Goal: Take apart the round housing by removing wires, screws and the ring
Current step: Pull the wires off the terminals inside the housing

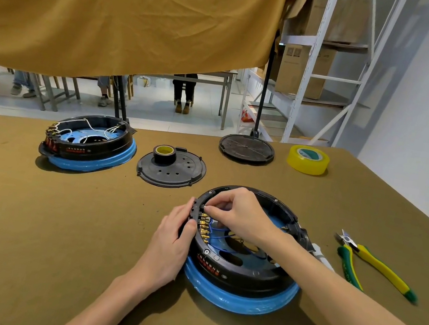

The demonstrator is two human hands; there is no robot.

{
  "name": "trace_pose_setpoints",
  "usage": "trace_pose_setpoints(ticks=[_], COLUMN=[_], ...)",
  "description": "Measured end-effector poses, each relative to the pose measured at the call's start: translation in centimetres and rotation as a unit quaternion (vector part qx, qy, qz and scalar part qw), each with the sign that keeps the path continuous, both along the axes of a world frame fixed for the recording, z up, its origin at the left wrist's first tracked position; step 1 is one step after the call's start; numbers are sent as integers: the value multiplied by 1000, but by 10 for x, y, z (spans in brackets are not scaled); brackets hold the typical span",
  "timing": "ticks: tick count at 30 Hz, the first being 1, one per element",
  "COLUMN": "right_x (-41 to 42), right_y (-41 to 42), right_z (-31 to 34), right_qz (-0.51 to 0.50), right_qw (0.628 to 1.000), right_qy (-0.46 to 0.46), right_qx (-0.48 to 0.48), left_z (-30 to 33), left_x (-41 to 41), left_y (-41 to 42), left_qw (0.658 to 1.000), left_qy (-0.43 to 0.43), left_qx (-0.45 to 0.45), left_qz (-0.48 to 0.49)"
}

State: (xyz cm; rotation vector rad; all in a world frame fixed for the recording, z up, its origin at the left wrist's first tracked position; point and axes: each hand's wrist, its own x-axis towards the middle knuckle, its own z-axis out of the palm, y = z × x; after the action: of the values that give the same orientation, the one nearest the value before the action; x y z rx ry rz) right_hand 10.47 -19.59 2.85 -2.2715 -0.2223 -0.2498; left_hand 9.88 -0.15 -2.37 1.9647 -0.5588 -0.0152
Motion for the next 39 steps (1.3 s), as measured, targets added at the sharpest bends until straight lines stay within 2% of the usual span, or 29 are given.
trace_pose_setpoints(ticks=[3,8,18,22,39], right_x=[3,-2,-2,-2,-3], right_y=[-3,2,3,3,5], right_z=[5,2,2,3,5], right_qz=[3,4,-9,-2,-13], right_qw=[1000,999,1000,999,999], right_qy=[25,-28,-5,-32,-37], right_qx=[14,-24,7,-14,-23], left_z=[0,1,3,2,3], left_x=[0,-1,-1,0,0], left_y=[0,-1,-1,-1,0], left_qw=[1000,1000,1000,1000,1000], left_qy=[2,2,6,6,11], left_qx=[1,1,6,6,7], left_qz=[0,-2,0,-2,-2])
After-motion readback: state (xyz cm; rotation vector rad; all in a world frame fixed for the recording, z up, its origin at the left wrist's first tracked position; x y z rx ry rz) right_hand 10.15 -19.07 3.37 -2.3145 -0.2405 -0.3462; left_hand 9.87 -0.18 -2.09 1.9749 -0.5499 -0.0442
